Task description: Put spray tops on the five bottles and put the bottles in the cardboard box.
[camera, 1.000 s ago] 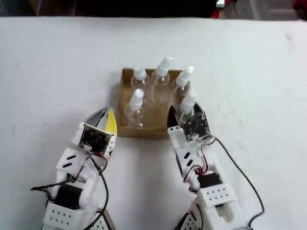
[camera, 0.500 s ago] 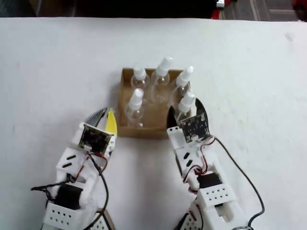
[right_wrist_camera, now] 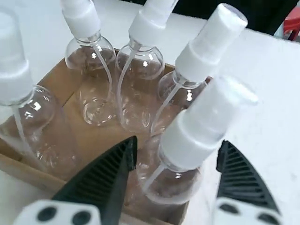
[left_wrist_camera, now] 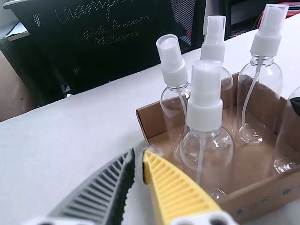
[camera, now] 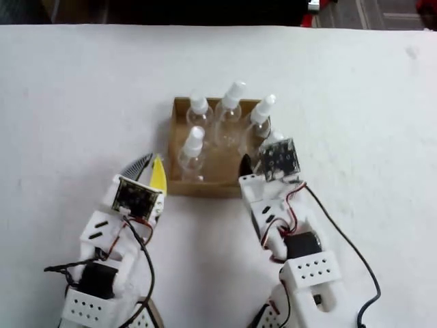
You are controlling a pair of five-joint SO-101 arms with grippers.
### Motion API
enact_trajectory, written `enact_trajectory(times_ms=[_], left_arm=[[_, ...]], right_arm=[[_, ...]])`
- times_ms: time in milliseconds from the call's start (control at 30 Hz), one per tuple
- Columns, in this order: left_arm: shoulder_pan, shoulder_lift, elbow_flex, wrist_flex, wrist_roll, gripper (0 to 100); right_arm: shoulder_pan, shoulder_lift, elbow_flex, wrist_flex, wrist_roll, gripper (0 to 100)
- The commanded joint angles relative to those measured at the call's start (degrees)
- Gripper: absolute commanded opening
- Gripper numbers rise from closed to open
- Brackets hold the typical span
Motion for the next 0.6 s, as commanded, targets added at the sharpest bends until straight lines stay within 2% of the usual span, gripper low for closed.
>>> enact_trajectory(times_ms=[0,200,400,567], left_arm=[[0.66,-1.01,-0.18,-0.18,-0.70,3],[0.66,-1.01,-0.18,-0.18,-0.70,3],[0.66,-1.01,-0.18,-0.18,-0.70,3],[0.66,-1.01,-0.18,-0.18,-0.70,3]], right_arm=[[0.92,-0.66,-6.33,5.58,-2.81,24.8],[0.48,-1.10,-8.09,6.11,-3.25,24.8],[-0.75,-5.67,-14.95,16.40,-4.31,24.7],[-0.40,-6.64,-15.74,17.63,-7.38,24.7]])
